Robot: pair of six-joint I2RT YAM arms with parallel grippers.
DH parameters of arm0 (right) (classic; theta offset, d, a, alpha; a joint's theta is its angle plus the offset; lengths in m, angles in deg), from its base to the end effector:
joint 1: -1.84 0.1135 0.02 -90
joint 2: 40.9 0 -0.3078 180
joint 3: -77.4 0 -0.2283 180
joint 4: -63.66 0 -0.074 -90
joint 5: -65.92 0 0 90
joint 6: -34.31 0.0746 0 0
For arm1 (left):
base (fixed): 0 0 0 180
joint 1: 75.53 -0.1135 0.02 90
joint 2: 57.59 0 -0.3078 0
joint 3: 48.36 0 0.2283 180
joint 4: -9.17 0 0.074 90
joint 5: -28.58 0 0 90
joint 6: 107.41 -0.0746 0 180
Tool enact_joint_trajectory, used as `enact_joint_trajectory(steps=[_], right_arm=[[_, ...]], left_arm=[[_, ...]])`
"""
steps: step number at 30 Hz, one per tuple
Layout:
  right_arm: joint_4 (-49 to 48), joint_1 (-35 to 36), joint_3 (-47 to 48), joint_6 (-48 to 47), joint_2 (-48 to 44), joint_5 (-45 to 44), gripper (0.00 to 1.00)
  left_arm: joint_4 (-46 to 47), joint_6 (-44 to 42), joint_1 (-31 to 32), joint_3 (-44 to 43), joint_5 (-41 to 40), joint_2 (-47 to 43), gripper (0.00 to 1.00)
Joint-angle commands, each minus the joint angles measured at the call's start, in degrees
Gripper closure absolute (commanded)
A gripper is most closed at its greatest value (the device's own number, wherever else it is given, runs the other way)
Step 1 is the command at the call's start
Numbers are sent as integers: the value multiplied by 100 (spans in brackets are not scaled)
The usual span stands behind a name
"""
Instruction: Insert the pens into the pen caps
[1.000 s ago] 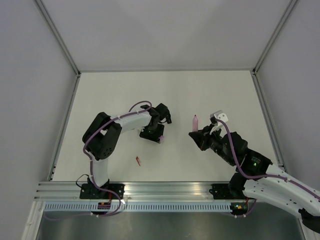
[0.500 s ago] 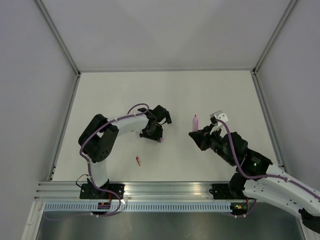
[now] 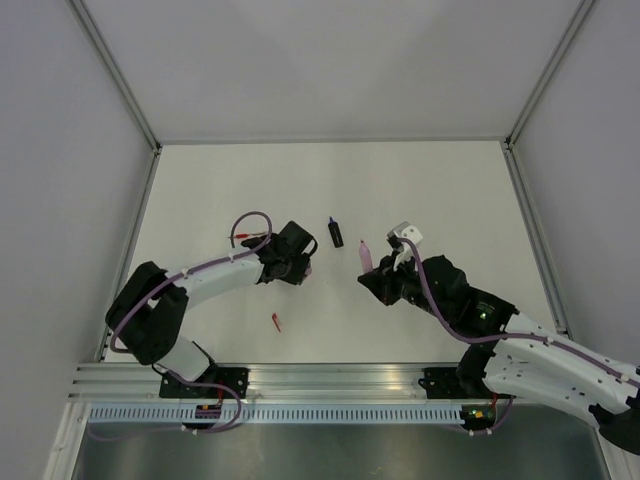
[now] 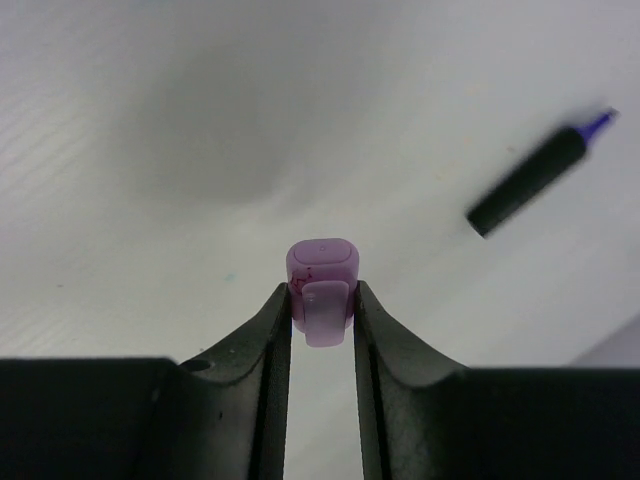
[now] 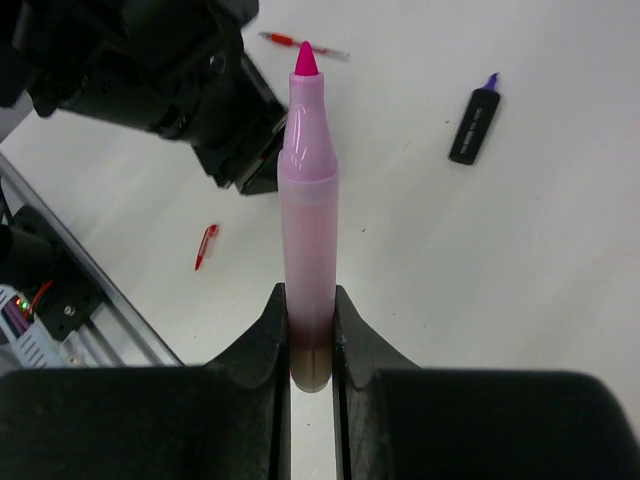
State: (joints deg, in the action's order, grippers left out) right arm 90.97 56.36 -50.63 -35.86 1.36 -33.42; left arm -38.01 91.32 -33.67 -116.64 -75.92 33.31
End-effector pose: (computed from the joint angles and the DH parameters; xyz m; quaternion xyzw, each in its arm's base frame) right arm 0.1015 0.1216 0.3144 -0.1939 0.7820 0.3033 0.5087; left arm 0.2255 -0.1770 0.1962 -0.5566 0.8028 -0.1367 0.1643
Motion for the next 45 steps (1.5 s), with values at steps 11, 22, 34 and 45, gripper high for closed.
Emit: enact_joint_trajectory(steps=[11, 22, 34, 45], right_arm=[[-1488, 6, -122, 170, 915, 1961, 100], [-1647, 14, -157, 319, 1355, 2296, 100], [-1647, 6, -140, 354, 1452, 2156, 100], [-1691, 15, -157, 398, 1399, 2139, 100]], left_arm=[[2585, -4267, 6, 1031, 339, -3427, 98], [3624, -5555, 23, 1278, 1949, -4018, 98], [4117, -5564, 120, 1594, 2452, -4035, 98], [4310, -5643, 190, 1893, 2505, -4088, 98]])
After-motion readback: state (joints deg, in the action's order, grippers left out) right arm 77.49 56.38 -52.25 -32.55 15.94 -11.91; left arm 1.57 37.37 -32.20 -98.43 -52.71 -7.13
